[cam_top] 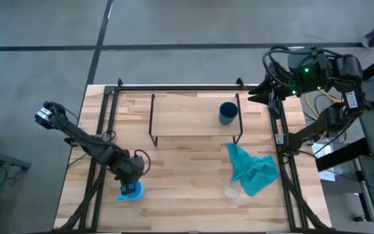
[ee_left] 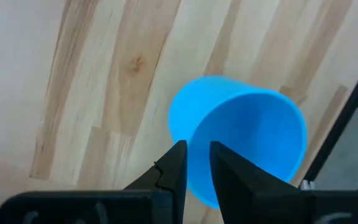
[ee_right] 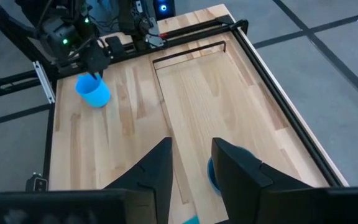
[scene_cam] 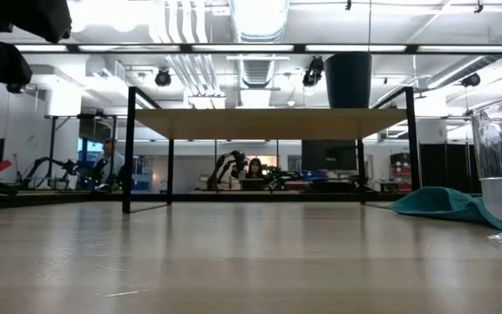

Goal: Stack small to large cups/mugs on shelf
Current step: Put the light blue mug on the shelf

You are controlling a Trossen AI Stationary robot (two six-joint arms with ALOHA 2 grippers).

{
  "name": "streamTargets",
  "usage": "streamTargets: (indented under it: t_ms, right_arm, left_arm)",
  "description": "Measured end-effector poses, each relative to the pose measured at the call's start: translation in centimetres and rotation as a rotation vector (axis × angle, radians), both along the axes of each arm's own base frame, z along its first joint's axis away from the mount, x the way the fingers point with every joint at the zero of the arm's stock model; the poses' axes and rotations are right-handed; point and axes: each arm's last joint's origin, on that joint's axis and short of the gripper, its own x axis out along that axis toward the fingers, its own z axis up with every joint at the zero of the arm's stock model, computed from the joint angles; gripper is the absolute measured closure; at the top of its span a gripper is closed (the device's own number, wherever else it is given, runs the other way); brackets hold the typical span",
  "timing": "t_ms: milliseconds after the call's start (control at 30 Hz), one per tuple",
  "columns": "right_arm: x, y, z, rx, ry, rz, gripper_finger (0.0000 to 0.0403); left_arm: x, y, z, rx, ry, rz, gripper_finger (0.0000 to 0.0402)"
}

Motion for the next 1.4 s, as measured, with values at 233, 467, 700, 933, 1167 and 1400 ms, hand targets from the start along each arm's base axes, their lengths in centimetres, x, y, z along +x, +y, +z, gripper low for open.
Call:
streamTargets:
  t_ms: [233,467,700,933,1167,1400]
  right_arm:
    - [0.0,0.0,0.0,0.0,0.001,0.0,0.0296]
    - [0.1,0.0,-0.1,0.0,0.007,0.001,0.0295]
    - [0.3,-0.1,-0.3,0.002,0.018,0.001,0.0297]
    - [0.4,-0.1,-0.4,0.0,0.023,0.003,0.03]
    - [0.4,-0.1,-0.4,0.0,0.023,0.002,0.0301]
    - [0.4,-0.1,-0.4,0.0,0.023,0.002,0.0305]
  left_arm:
    - [0.3,-0.2,-0.7,0.018,0.027,-0.007,0.0346]
    - [0.7,-0.4,-1.6,0.043,0.056,-0.035,0.0346]
    - [1.1,-0.6,-2.3,0.061,0.081,-0.049,0.0346]
    - [1.5,-0.9,-3.2,0.081,0.122,-0.049,0.0346]
    - [2.1,-1.3,-2.5,0.062,0.096,-0.049,0.0346]
    - [2.2,-1.2,-2.6,0.058,0.08,-0.046,0.0346]
